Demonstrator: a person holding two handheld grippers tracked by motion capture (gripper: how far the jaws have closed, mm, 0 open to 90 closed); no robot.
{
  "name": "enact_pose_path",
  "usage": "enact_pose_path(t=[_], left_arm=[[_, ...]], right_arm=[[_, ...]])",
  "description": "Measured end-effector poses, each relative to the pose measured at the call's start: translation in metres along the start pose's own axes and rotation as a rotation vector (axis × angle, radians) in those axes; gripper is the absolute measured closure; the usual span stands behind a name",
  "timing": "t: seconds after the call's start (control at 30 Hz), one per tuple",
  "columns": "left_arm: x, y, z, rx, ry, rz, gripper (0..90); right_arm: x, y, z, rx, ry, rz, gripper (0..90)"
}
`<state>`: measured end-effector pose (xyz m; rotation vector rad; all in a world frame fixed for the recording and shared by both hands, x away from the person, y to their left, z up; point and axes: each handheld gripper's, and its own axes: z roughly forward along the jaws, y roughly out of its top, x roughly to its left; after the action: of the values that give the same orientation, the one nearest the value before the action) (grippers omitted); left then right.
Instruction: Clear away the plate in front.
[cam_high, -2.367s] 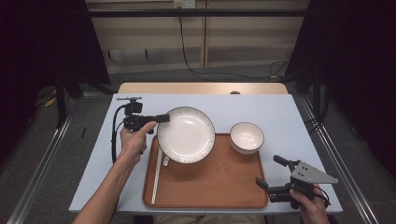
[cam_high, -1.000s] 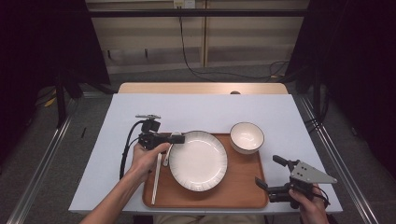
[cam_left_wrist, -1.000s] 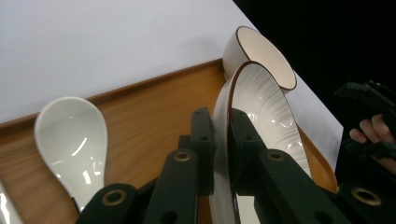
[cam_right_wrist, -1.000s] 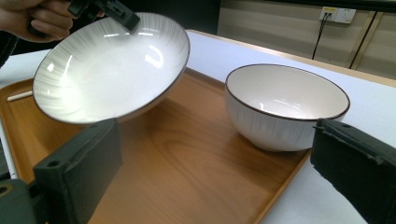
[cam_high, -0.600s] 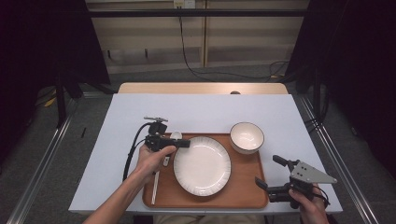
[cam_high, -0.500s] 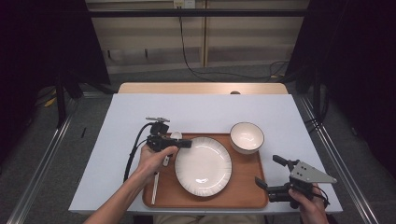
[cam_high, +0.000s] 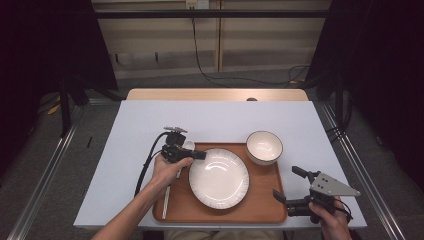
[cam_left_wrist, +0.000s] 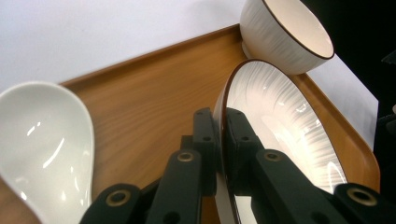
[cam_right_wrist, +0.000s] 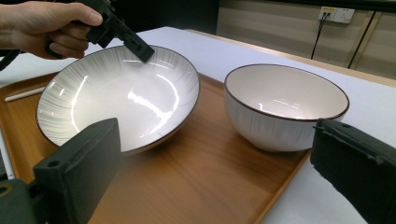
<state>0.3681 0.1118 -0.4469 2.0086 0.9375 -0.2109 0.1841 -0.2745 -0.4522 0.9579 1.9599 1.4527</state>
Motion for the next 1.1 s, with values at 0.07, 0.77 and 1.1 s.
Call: enact_pose_path(t=[0.07, 0.77, 1.1], left_arm=[[-0.003, 0.000, 0.004, 0.014, 0.043, 0.041, 85.1], [0.004, -0.001, 0.016, 0.009, 0.077, 0.067, 85.2], [0.002, -0.002, 0.023, 0.026, 0.121, 0.106, 83.7]], right_arm=[[0.000, 0.000, 0.001, 0.000, 0.000, 0.001, 1.8], [0.001, 0.000, 0.000, 0.006, 0.008, -0.006, 1.8], [0.000, 0.001, 0.001, 0.000, -0.002, -0.004, 1.7]])
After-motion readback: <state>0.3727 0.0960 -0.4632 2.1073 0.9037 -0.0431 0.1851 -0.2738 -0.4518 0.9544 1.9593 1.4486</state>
